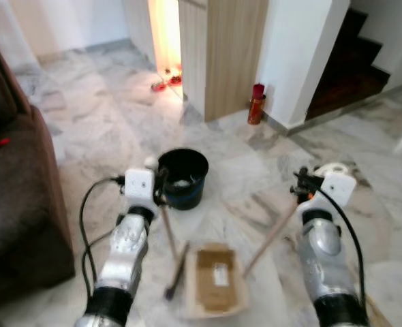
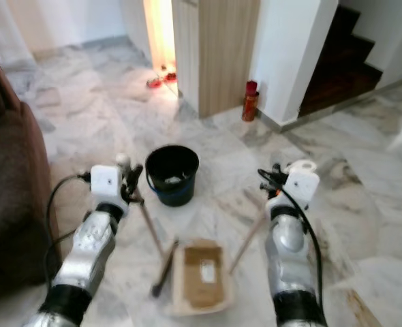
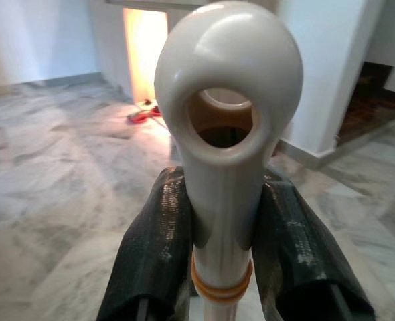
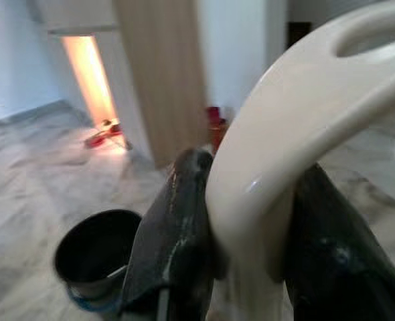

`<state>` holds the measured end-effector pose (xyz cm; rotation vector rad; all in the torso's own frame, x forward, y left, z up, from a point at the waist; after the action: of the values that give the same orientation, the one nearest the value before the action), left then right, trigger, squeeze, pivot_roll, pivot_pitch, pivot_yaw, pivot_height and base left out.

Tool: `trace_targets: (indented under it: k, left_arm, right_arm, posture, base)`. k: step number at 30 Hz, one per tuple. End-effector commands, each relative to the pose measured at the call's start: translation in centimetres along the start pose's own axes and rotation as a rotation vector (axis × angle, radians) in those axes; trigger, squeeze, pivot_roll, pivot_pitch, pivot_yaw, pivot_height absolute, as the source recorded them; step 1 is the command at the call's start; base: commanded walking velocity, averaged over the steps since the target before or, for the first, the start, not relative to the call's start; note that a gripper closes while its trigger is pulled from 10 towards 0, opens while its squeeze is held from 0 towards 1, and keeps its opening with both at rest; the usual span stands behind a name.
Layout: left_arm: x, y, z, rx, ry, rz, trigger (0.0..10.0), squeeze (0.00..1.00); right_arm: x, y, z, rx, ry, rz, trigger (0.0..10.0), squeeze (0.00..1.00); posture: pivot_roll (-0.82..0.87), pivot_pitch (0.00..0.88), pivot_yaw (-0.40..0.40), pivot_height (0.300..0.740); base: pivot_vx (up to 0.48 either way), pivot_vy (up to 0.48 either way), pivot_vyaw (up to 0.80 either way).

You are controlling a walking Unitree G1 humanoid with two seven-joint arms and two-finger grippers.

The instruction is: Sweep floor

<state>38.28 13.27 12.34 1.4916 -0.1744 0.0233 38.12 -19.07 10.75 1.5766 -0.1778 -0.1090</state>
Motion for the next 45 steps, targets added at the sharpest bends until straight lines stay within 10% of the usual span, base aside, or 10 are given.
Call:
trace_targets:
  k: [1, 10, 21, 45]
  left_arm:
    - [0.3, 1.8, -0.1, 0.031, -0.001, 0.07, 10.0, 0.0]
    - [0.5, 1.9, 0.2, 0.044, -0.01, 0.068, 10.0, 0.0]
    - [0.4, 2.1, 0.2, 0.061, -0.007, 0.076, 10.0, 0.0]
    - [0.4, 2.6, -0.5, 0.084, 0.04, 0.103, 10.0, 0.0]
  right_arm:
    - [0.4, 2.1, -0.5, 0.056, 0.006, 0.071, 10.0, 0.0]
    - [0.4, 3.0, -1.4, 0.06, 0.032, 0.106, 10.0, 0.0]
    - [0.4, 13.1, -0.4, 0.156, -0.029, 0.451, 10.0, 0.0]
    - [0.0, 13.9, 2.6, 0.259, -0.256, 0.461, 10.0, 0.0]
  posture:
    - [-0.03, 0.0, 0.023, 0.74]
    - [-0.03, 0.0, 0.027, 0.74]
    - [-0.04, 0.0, 0.033, 0.74]
    - [-0.03, 0.0, 0.036, 0.74]
  base:
    - [0.0, 0.0, 0.0]
    - [0.0, 0.0, 0.0]
    - [0.0, 0.0, 0.0]
    - [0.0, 0.0, 0.0]
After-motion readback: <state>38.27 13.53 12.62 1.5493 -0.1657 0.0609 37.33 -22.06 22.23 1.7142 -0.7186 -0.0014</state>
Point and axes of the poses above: a point about 5 cm out from each wrist's last joint towards the gripper, its own x axis pointing out of the wrist towards the gripper, its own y axis along the axis of the wrist's last joint, z = x × y, the point moved 6 cm from there along x, pointing out of the wrist towards the gripper, and after that the axes turned 5 degrees about -x, right-handed, at the moved point
